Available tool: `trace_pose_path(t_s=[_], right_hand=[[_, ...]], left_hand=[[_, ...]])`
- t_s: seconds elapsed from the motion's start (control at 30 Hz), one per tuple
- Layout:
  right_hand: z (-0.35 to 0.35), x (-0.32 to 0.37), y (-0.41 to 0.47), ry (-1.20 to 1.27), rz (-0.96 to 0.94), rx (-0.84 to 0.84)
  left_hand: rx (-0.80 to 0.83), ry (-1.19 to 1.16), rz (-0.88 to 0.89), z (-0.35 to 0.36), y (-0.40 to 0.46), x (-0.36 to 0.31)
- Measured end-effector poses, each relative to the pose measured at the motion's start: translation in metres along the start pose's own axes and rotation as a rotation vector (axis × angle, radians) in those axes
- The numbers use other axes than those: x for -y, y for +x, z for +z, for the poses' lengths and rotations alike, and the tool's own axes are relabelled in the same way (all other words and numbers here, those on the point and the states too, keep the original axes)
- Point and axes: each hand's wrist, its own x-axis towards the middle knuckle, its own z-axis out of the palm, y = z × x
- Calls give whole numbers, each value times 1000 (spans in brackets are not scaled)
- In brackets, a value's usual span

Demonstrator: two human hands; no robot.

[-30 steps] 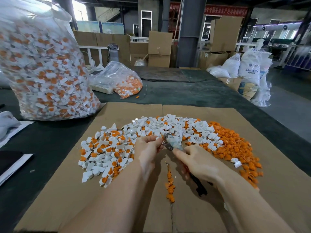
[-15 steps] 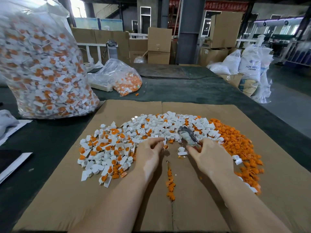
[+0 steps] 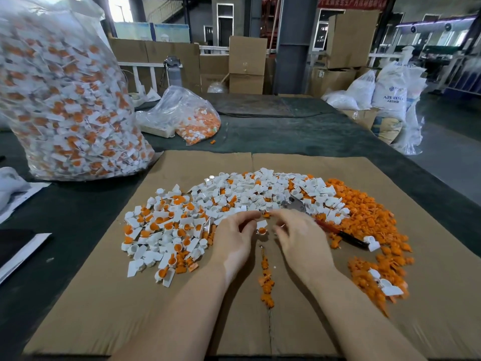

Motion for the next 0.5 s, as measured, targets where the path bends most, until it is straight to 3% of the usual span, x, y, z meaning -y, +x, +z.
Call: trace_pose_path(t_s=[0.2, 0.5], right_hand=[[11, 10, -11, 180, -21, -114], [10, 9, -15, 209, -41, -146]], left_hand=[[68, -139, -35, -6, -9, -1], [112, 83, 55, -4, -12, -6]])
